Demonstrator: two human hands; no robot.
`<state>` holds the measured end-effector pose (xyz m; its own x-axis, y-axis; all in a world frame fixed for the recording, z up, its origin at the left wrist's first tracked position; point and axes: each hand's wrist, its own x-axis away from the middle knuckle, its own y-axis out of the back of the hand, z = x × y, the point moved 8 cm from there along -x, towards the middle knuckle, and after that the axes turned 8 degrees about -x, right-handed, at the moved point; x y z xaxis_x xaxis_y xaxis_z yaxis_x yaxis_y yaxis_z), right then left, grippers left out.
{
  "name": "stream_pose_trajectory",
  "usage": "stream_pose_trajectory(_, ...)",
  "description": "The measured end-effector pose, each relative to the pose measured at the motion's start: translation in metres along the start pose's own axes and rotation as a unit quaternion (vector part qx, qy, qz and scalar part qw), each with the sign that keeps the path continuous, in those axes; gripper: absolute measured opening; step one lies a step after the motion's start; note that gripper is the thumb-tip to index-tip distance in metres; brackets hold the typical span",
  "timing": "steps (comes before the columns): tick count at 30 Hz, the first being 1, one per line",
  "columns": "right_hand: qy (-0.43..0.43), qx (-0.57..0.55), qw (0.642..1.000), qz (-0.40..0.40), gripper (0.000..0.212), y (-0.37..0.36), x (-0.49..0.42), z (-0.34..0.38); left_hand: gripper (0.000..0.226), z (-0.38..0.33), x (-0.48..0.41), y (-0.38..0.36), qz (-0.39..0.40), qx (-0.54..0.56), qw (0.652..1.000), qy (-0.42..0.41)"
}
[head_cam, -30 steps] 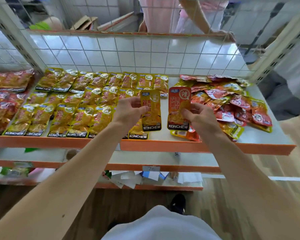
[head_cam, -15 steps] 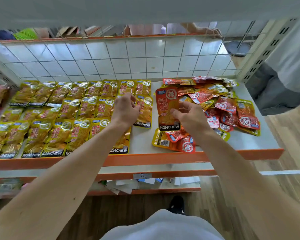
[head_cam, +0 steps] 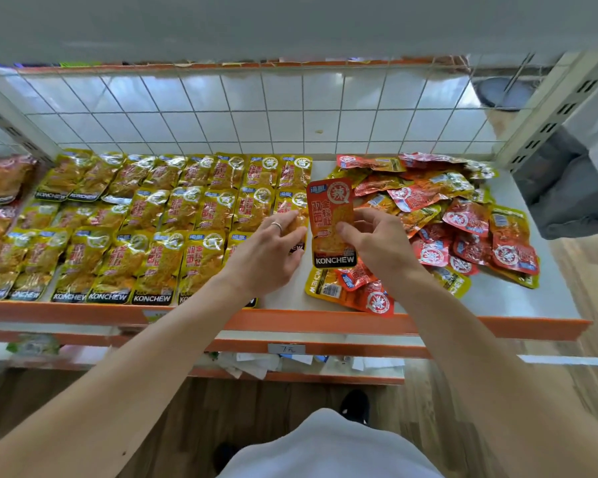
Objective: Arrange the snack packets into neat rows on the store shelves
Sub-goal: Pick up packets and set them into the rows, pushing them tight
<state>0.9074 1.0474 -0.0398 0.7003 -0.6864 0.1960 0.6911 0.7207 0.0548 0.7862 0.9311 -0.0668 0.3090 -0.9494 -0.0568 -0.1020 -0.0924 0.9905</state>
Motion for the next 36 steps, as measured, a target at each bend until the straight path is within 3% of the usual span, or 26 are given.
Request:
stream_pose_trajectory(10, -0.009, 0.000, 1.000, 0.026, 0.010, -0.009, 0.005, 0.004, 0.053, 0.007, 0.006, 0.017, 0.005, 0.080, 0.995, 0.066)
stream_pose_trajectory(16, 0.021, -0.001, 1.000, -0.002, 0.014, -0.048, 0.012, 0.020, 0.057, 0.039, 0.055, 0.071, -0.100, 0.029, 0.991, 0.087)
stream_pose_trajectory(24, 0.057, -0.005, 0.998, 0.024, 0.011, -0.183, 0.041, 0.042, 0.058, 0.139, 0.179, 0.113, -0.182, -0.047, 0.965, 0.184)
stream_pose_trajectory(30, 0.052, -0.030, 0.993, 0.103, 0.002, -0.299, 0.073, 0.052, 0.063, 0.211, 0.277, 0.139, -0.204, -0.062, 0.944, 0.252)
stream_pose_trajectory(36, 0.054, -0.067, 0.984, 0.156, 0.011, -0.413, 0.106, 0.058, 0.061, 0.273, 0.386, 0.164, -0.228, -0.098, 0.917, 0.313)
